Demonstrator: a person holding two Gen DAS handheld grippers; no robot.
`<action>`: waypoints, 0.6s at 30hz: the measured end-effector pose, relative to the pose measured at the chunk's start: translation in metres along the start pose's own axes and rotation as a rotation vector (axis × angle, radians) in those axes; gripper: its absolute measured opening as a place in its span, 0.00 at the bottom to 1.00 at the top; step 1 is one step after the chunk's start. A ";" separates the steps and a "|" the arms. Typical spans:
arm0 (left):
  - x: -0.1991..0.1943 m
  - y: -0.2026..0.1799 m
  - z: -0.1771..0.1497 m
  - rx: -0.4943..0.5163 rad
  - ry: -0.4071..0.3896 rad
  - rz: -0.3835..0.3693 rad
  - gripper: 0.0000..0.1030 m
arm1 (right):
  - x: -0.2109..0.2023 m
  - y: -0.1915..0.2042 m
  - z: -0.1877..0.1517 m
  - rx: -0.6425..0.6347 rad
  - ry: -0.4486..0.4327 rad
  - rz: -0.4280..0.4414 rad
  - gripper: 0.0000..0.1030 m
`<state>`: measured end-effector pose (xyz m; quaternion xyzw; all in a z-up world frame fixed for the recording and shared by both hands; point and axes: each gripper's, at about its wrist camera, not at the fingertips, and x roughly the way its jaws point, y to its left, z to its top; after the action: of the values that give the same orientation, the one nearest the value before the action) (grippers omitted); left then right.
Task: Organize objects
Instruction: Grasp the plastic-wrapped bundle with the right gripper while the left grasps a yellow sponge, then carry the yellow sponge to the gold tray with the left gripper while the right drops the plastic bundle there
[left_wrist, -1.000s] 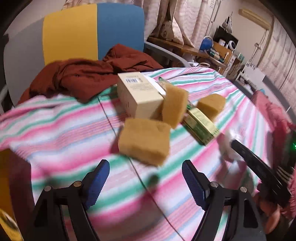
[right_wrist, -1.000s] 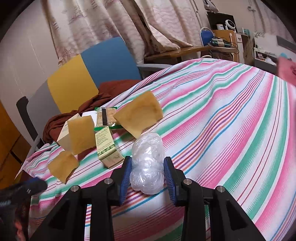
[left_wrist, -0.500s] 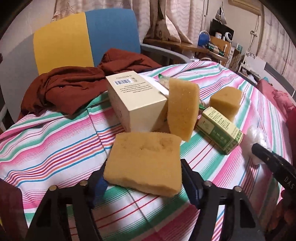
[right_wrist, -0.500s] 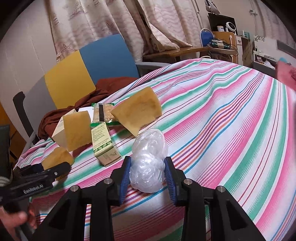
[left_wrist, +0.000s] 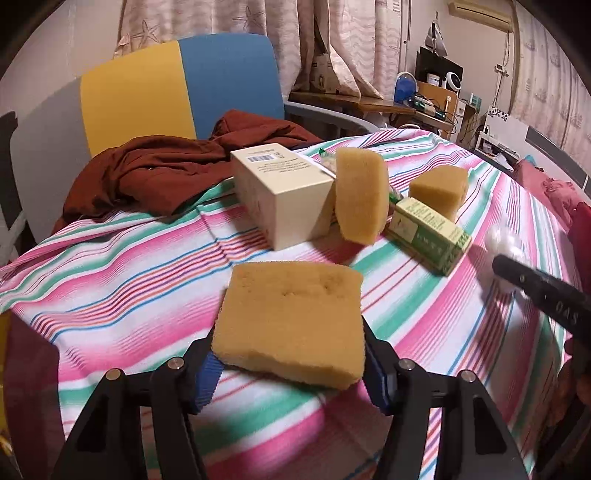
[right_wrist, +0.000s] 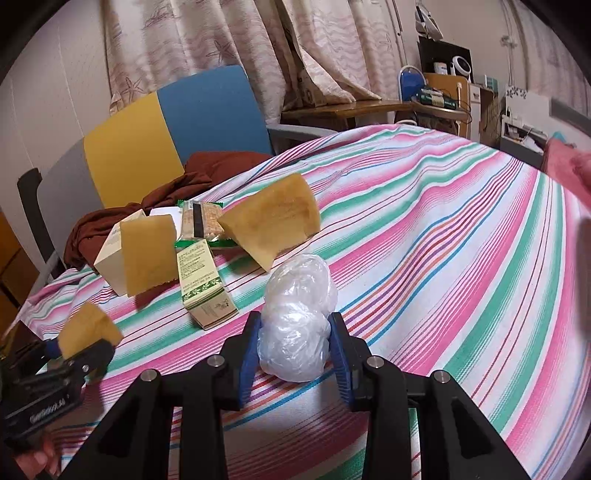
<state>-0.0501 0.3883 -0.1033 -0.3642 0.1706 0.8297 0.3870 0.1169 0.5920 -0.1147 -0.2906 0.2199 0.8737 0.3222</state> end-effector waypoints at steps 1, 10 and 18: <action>-0.002 0.000 -0.002 0.000 0.000 -0.002 0.63 | -0.001 0.001 0.000 -0.006 -0.006 -0.005 0.35; -0.018 -0.011 -0.019 0.054 -0.007 0.008 0.63 | -0.015 0.010 -0.005 -0.047 -0.038 -0.029 0.35; -0.043 -0.024 -0.037 0.089 -0.047 -0.008 0.63 | -0.026 0.019 -0.016 -0.067 -0.030 -0.016 0.35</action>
<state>0.0039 0.3607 -0.0968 -0.3277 0.1967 0.8281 0.4102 0.1262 0.5580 -0.1060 -0.2900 0.1832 0.8822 0.3226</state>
